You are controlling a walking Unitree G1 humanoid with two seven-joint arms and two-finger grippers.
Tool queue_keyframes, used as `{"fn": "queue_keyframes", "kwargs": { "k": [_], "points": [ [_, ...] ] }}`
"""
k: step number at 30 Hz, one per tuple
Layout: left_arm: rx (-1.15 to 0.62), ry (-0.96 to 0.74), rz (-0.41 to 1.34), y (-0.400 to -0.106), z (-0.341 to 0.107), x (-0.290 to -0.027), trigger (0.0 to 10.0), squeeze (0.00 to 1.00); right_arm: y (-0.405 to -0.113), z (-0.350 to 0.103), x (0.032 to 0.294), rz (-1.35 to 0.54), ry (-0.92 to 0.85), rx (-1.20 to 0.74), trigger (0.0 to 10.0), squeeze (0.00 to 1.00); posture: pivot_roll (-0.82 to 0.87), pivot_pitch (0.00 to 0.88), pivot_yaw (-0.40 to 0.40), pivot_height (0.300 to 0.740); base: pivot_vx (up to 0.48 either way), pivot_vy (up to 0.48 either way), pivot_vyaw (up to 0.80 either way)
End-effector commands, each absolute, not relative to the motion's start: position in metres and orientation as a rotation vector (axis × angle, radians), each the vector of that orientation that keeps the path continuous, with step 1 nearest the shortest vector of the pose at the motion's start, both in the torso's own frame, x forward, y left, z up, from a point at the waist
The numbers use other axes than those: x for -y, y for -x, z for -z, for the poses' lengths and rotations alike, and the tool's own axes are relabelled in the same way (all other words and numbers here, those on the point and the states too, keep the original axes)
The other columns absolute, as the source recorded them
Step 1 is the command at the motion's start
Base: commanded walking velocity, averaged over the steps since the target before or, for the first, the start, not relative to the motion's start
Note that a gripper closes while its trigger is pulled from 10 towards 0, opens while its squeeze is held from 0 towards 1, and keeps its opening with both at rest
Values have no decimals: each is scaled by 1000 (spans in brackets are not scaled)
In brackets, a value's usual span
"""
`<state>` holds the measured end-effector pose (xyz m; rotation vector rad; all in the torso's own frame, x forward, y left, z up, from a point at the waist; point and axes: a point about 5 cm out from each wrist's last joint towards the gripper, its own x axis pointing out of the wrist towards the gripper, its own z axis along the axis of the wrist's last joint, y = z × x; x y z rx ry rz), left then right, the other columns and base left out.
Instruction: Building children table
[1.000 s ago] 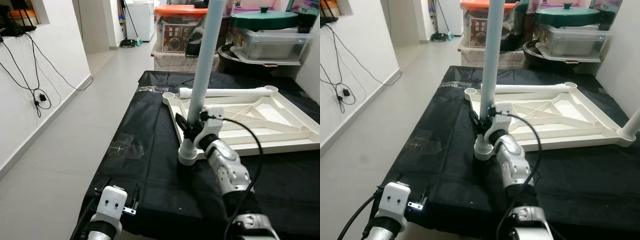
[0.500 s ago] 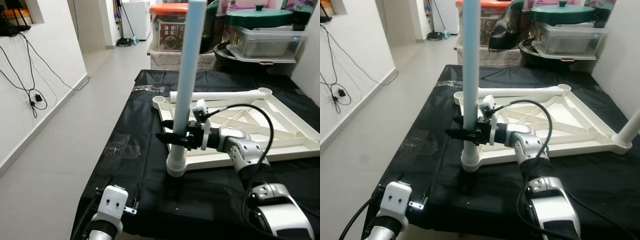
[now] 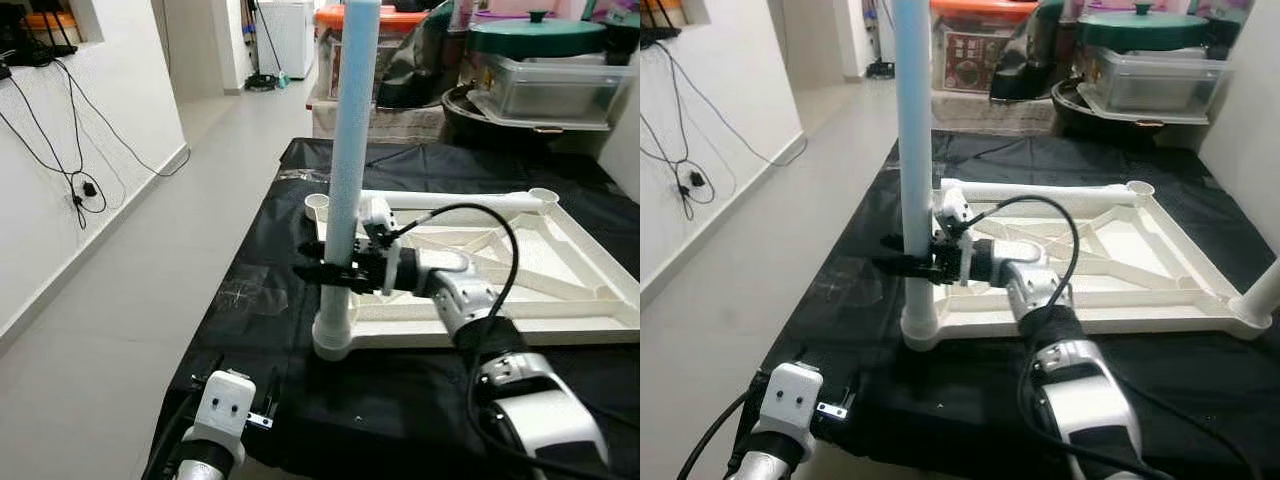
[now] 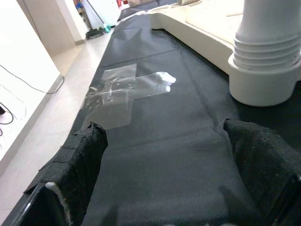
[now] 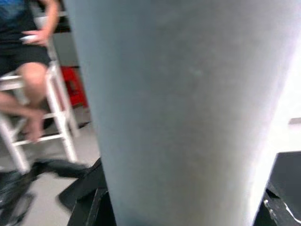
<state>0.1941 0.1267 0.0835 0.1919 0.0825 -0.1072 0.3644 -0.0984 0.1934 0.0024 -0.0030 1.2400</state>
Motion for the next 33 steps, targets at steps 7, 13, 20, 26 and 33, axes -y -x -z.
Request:
{"fn": "queue_keyframes", "kwargs": {
  "k": [7,13,20,26,33],
  "points": [
    [-101,-193,109,-194,-80,-130,10000,0,-374,-146,146,-212,10,-86,0,0,88,0,-22,740,0,0,0],
    [-100,-196,108,-194,-80,-130,10000,0,-354,-138,162,112,-80,-85,0,0,95,0,-23,740,0,0,0],
    [-97,-192,106,-194,-81,-129,10000,0,-350,-144,134,84,-128,-58,10000,0,87,0,-22,740,0,0,0],
    [-66,-182,130,-193,-86,-125,10000,0,-351,-160,115,-22,-132,45,10000,1000,89,0,-25,740,0,0,0],
    [76,-167,258,-191,-105,-106,10000,0,-364,-183,107,-303,-199,151,10000,0,84,0,-31,740,0,0,0]
  ]
}}
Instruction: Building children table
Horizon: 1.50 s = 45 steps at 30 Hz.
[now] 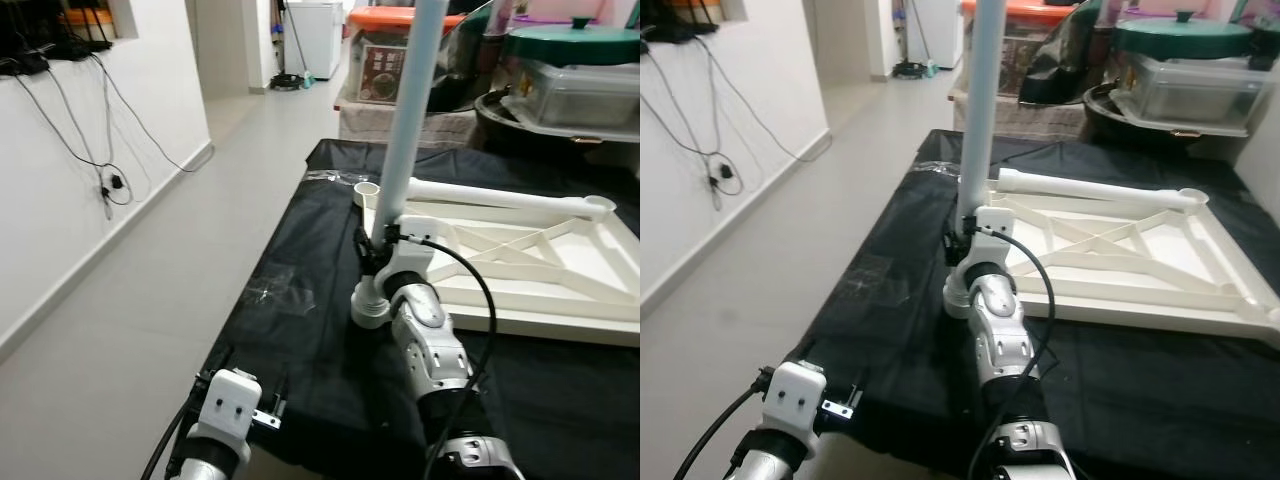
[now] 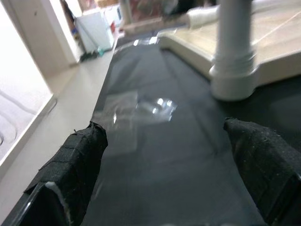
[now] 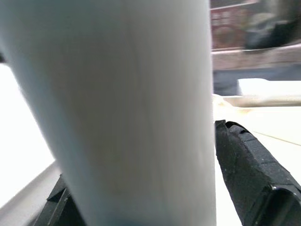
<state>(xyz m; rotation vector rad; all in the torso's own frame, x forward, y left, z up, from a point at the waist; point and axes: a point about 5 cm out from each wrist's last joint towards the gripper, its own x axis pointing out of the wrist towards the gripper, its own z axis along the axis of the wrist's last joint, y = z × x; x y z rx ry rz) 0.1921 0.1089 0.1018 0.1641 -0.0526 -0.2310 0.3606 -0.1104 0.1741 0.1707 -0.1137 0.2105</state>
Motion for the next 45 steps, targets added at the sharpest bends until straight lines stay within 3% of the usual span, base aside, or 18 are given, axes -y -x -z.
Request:
{"fn": "queue_keyframes", "kwargs": {
  "k": [1,3,5,7,8,10,15,19,25,26,34,36,39,40,42,43,44,45],
  "points": [
    [76,-167,258,-191,-105,-106,10000,0,-364,-183,107,-303,-199,151,10000,0,84,0,-31,740,0,0,0],
    [121,-177,306,-189,-111,-99,10000,0,-368,-189,104,-556,-258,131,10000,0,84,0,-29,740,0,0,0],
    [121,-177,306,-189,-111,-99,10000,0,-368,-189,104,-556,-258,131,10000,0,84,0,-29,740,0,0,0],
    [185,-190,355,-190,-126,-89,10000,0,-364,-192,104,-908,-226,60,10000,0,88,0,-35,740,0,0,0],
    [185,-190,355,-190,-126,-89,10000,0,-364,-192,104,-908,-226,60,10000,0,88,0,-35,740,0,0,0],
    [224,-185,368,-191,-137,-85,10000,0,-361,-194,106,-1091,-210,0,10000,0,89,0,-36,740,0,0,0],
    [247,-182,371,-192,-145,-83,10000,0,-358,-195,105,-1232,-184,-37,10000,0,97,0,-40,740,0,0,0],
    [291,-169,381,-192,-155,-80,10000,0,-349,-190,101,-1485,-72,-116,10000,0,101,0,-41,740,0,0,0],
    [304,-165,389,-191,-159,-78,10000,0,-349,-180,97,-1534,8,-178,9490,0,107,0,-43,740,0,0,0],
    [293,-162,390,-190,-157,-77,10000,0,-352,-176,95,-1489,47,-181,0,0,106,0,-45,740,0,0,0],
    [232,-142,361,-189,-145,-81,10000,0,-372,-167,99,-1032,81,-104,0,0,99,0,-37,740,0,0,0],
    [206,-124,337,-188,-141,-84,10000,0,-383,-164,115,-724,42,-95,0,0,92,0,-29,740,0,0,0],
    [191,-105,317,-188,-138,-86,10000,0,-386,-162,124,-575,26,-102,0,0,92,0,-29,740,0,0,0],
    [171,-89,297,-188,-135,-89,10000,0,-387,-156,137,-394,21,-112,0,0,86,0,-24,740,0,0,0],
    [171,-89,297,-188,-135,-89,10000,0,-387,-156,137,-394,21,-112,0,0,86,0,-24,740,0,0,0],
    [154,-75,276,-188,-132,-91,10000,0,-383,-149,153,-184,6,-119,0,0,79,0,-23,740,0,0,0],
    [154,-75,276,-188,-132,-91,10000,0,-383,-149,153,-184,6,-119,0,0,79,0,-23,740,0,0,0],
    [143,-67,262,-188,-130,-92,10000,0,-375,-141,167,0,-23,-133,0,0,79,0,-23,740,0,0,0]
  ]
}}
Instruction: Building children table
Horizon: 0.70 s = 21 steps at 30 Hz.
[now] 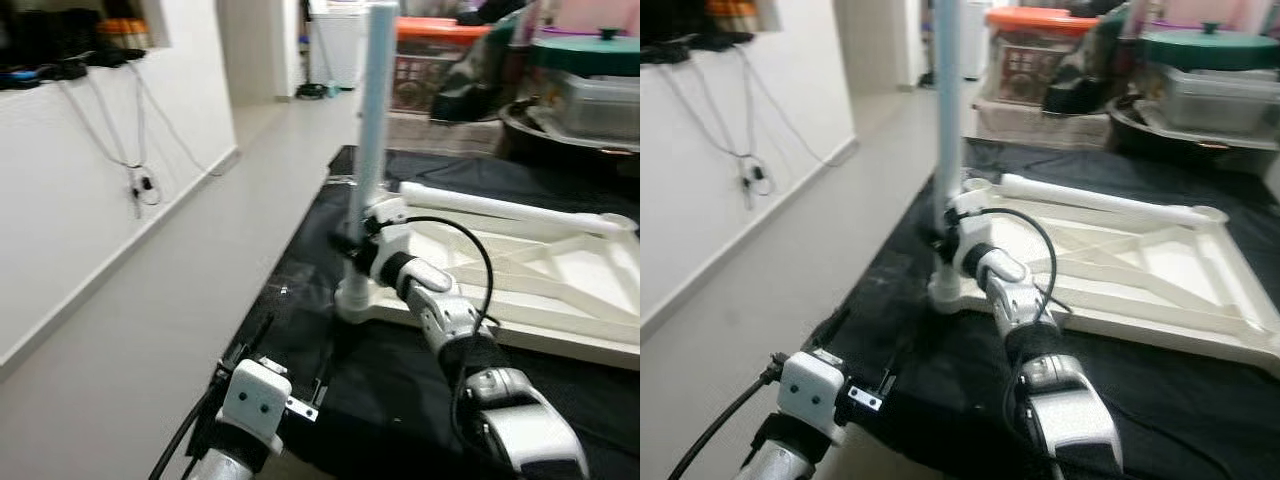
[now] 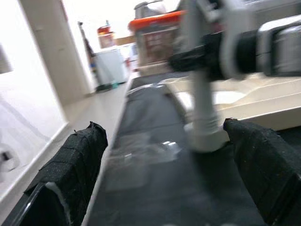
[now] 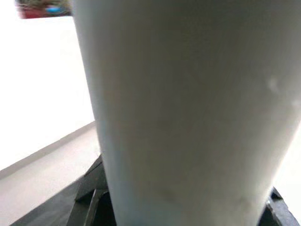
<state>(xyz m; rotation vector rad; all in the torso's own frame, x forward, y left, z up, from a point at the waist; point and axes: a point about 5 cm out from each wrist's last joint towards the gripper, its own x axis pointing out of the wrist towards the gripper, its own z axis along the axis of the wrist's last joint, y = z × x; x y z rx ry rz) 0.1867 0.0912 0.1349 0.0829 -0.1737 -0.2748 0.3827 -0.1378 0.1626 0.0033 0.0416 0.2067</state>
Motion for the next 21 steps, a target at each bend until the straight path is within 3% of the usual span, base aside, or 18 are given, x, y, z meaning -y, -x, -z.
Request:
{"fn": "queue_keyframes", "kwargs": {
  "k": [1,2,7,8,10,11,12,14,15,18,19,20,21],
  "points": [
    [143,-67,262,-188,-130,-92,10000,0,-375,-141,167,0,-23,-133,0,0,79,0,-23,740,0,0,0],
    [136,-68,251,-187,-129,-93,10000,0,-356,-130,173,204,-76,-140,0,0,85,0,-21,740,0,0,0],
    [136,-72,250,-187,-129,-93,10000,0,-352,-132,161,216,-75,-124,0,0,80,0,-22,740,0,0,0],
    [135,-72,249,-187,-129,-93,10000,0,-355,-134,154,196,-76,-109,3255,0,80,0,-22,740,0,0,0],
    [135,-72,249,-187,-129,-93,10000,0,-355,-134,154,196,-76,-109,3255,0,80,0,-22,740,0,0,0],
    [135,-73,248,-187,-129,-93,10000,0,-357,-139,149,189,-65,-86,10000,0,80,0,-22,740,0,0,0],
    [135,-74,247,-188,-129,-93,10000,0,-361,-148,142,141,-76,-22,10000,200,82,0,-25,740,0,0,0],
    [135,-74,247,-188,-129,-93,10000,0,-361,-148,142,141,-76,-22,10000,200,82,0,-25,740,0,0,0],
    [136,-73,246,-188,-129,-93,10000,0,-365,-154,135,71,-119,24,10000,1000,82,0,-25,740,0,0,0],
    [136,-72,245,-188,-129,-93,10000,0,-374,-167,128,-59,-192,91,10000,1000,82,0,-27,740,0,0,0],
    [136,-71,245,-189,-129,-93,10000,0,-376,-173,125,-134,-232,105,10000,0,82,0,-28,740,0,0,0],
    [136,-71,245,-189,-129,-93,10000,0,-376,-173,125,-134,-232,105,10000,0,82,0,-28,740,0,0,0],
    [136,-70,245,-189,-129,-93,10000,0,-377,-181,122,-289,-262,124,10000,0,82,0,-28,740,0,0,0]
  ]
}}
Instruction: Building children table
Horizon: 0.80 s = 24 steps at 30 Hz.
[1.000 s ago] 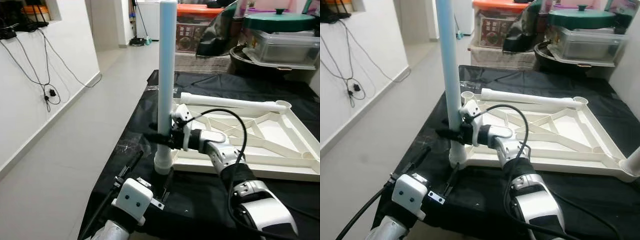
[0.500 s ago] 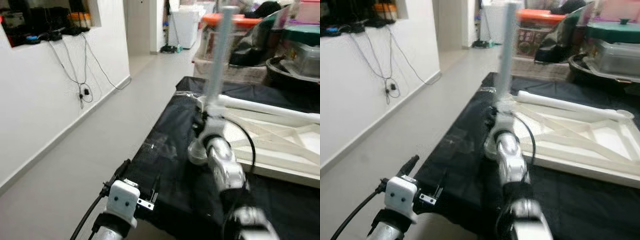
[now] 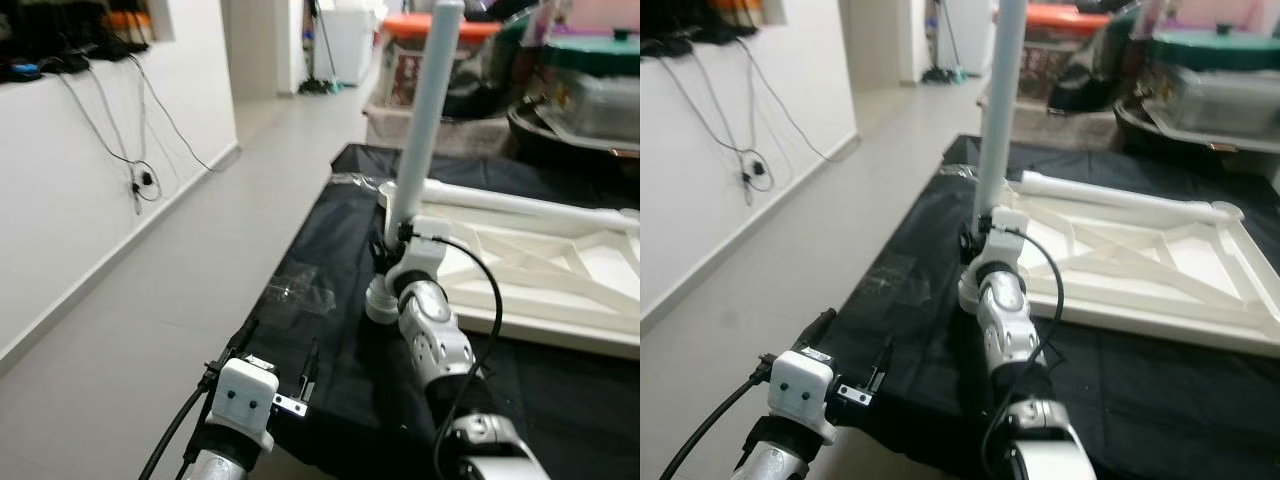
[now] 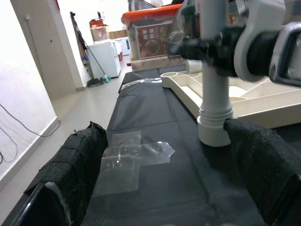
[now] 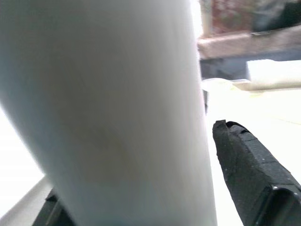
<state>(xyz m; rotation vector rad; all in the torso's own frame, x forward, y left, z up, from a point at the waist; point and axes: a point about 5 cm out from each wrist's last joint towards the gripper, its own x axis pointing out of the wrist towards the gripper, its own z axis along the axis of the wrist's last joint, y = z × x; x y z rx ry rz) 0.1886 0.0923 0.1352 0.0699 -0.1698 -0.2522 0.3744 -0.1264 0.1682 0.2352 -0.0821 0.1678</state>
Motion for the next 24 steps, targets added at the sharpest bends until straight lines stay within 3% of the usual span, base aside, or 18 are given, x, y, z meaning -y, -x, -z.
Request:
{"fn": "queue_keyframes", "kwargs": {
  "k": [1,2,5,10,15,17,21,22,24],
  "points": [
    [136,-70,245,-189,-129,-93,10000,0,-377,-181,122,-289,-262,124,10000,0,82,0,-28,740,0,0,0],
    [137,-70,244,-190,-129,-93,10000,0,-378,-188,122,-472,-279,129,10000,0,82,0,-27,740,0,0,0],
    [137,-70,244,-190,-129,-93,10000,0,-377,-190,121,-581,-301,118,10000,0,82,0,-27,740,0,0,0],
    [147,-78,250,-191,-131,-93,10000,0,-359,-189,122,-1154,-281,-27,10000,0,86,0,-31,740,0,0,0],
    [148,-77,252,-191,-131,-93,10000,0,-354,-185,121,-1256,-247,-63,10000,0,86,0,-31,740,0,0,0],
    [150,-72,257,-191,-132,-92,10000,0,-346,-173,117,-1430,-120,-160,10000,0,92,0,-33,740,0,0,0],
    [152,-71,259,-192,-133,-92,10000,0,-346,-167,111,-1498,-28,-197,10000,0,92,0,-33,740,0,0,0],
    [153,-72,259,-192,-133,-92,10000,0,-349,-169,109,-1465,-27,-180,0,0,92,0,-33,740,0,0,0],
    [152,-74,258,-192,-133,-92,10000,0,-350,-171,108,-1454,-30,-169,0,0,99,0,-33,740,0,0,0]
  ]
}}
